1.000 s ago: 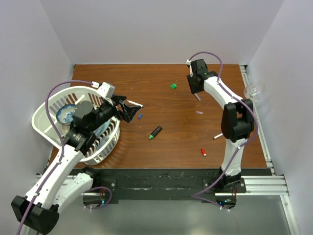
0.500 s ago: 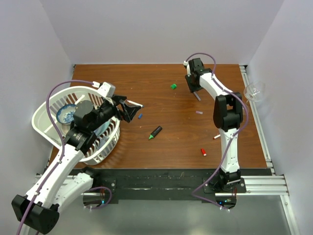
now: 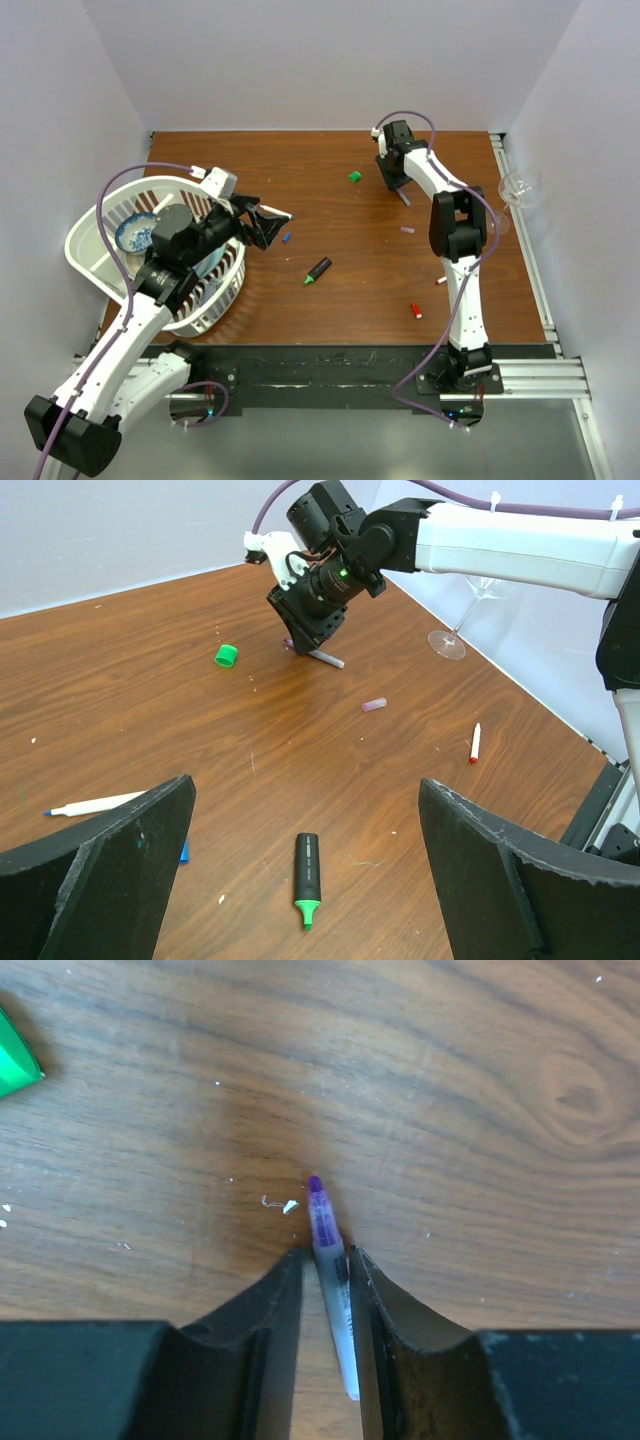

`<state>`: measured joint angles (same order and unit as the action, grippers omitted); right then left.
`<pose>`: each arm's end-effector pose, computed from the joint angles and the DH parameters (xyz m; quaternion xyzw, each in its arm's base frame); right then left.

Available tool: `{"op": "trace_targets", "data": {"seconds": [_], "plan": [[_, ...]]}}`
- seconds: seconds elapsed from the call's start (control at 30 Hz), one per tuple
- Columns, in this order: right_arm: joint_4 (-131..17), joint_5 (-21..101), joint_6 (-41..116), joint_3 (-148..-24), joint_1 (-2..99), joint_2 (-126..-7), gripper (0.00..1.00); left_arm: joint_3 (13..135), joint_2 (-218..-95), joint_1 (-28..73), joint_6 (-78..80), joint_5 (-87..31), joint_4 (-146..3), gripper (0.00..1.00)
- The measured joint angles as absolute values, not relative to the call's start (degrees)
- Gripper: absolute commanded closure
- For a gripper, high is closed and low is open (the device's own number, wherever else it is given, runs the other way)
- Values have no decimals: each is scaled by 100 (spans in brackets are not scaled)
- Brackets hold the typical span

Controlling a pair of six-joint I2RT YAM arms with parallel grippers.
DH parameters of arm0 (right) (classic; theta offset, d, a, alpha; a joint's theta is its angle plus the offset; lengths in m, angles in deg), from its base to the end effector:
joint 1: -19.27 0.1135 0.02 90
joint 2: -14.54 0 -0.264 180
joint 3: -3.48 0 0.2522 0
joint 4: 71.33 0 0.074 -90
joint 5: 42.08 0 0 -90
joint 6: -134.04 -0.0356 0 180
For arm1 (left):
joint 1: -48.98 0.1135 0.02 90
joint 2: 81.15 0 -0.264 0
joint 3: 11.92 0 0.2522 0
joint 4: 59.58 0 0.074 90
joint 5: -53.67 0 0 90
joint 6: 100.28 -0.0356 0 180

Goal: Insert the pens into the pen caps

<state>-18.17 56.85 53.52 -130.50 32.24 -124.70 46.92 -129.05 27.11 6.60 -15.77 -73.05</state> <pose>0.5160 0.1132 0.1697 -0.1660 0.9451 -0.0666 0.2734 0.1790 -0.0853 0.3525 0.1542 0.7049 -0.3473 0.5989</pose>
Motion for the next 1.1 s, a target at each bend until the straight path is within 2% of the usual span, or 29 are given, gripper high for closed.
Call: {"op": "trace_targets", "data": {"seconds": [0.07, 0.23, 0.4, 0.57, 0.83, 1.0, 1.1], "plan": [[-1791, 5685, 5356, -13050, 3222, -12470, 76, 4692, -12905, 2711, 660, -1577, -7305, 1], [-1753, 5696, 5365, -13046, 3216, -12470, 100, 4692, -12905, 2711, 656, -1579, -7307, 2], [-1808, 5569, 5125, -12731, 3202, -12253, 100, 4694, -12935, 2709, 641, -1577, -7386, 3], [-1911, 5057, 4344, -11675, 3196, -11416, 100, 4696, -12964, 2709, 680, -1481, -7659, 5], [-3666, 3540, 2681, -9096, 3323, -8400, 100, 4814, -12961, 2709, 1371, -904, -7688, 7], [-5128, 3108, 1621, -7643, 4022, -6656, 100, 4773, -13128, 2679, 2182, -465, -6892, 9], [-5862, 2990, 965, -6921, 4584, -5987, 100, 4689, -13468, 2536, 2660, -113, -6158, 17]]}}
